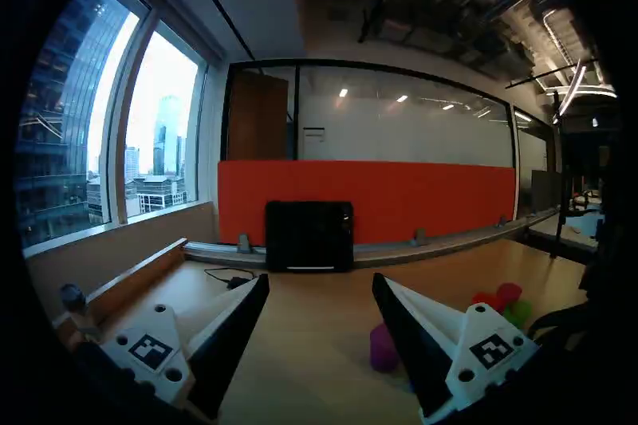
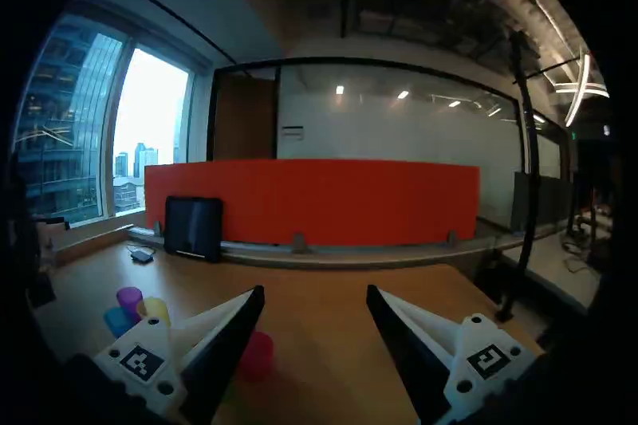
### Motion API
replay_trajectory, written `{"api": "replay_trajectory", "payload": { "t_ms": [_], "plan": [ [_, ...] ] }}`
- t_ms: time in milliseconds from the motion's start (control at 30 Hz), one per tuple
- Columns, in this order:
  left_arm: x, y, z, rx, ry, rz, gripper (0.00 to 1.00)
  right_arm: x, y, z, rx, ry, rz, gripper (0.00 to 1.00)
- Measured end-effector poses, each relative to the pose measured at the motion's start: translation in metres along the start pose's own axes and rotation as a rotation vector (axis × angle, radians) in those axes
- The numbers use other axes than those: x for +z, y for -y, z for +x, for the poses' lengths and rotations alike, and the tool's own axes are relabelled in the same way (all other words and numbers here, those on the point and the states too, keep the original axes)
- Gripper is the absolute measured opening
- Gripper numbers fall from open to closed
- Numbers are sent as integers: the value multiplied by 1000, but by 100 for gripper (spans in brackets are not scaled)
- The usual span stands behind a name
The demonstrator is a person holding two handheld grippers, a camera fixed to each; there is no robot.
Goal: Pour water
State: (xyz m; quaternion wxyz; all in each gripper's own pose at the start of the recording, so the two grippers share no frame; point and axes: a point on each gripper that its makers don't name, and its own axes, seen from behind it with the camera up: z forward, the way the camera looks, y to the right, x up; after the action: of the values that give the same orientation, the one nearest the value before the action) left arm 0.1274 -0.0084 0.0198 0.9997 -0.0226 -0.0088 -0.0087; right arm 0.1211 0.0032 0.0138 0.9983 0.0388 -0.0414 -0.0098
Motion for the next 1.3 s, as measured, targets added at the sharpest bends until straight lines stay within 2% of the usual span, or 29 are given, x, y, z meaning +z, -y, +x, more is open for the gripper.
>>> {"api": "replay_trajectory", "payload": {
  "t_ms": [167, 300, 467, 567, 767, 967, 1300],
  "plan": [
    [4, -1, 40, -9, -23, -11, 96, 1, 2, 33, -11, -10, 7, 99],
    [6, -3, 68, 3, -33, -23, 96, 1, 5, 57, -12, -21, 17, 99],
    [7, -6, 95, 12, -43, -35, 96, 0, 8, 84, -14, -42, 26, 99],
    [7, -10, 103, 11, -49, -52, 96, -1, 9, 90, -12, -57, 28, 99],
    [8, -19, 98, 18, -22, -104, 96, -4, 15, 86, -10, -51, 80, 99],
    [8, -27, 96, 26, -15, -147, 96, -11, 27, 91, -15, -51, 170, 99],
    [2, -61, 100, 8, -6, -300, 96, -33, 66, 101, -31, -55, 379, 99]
  ]
}}
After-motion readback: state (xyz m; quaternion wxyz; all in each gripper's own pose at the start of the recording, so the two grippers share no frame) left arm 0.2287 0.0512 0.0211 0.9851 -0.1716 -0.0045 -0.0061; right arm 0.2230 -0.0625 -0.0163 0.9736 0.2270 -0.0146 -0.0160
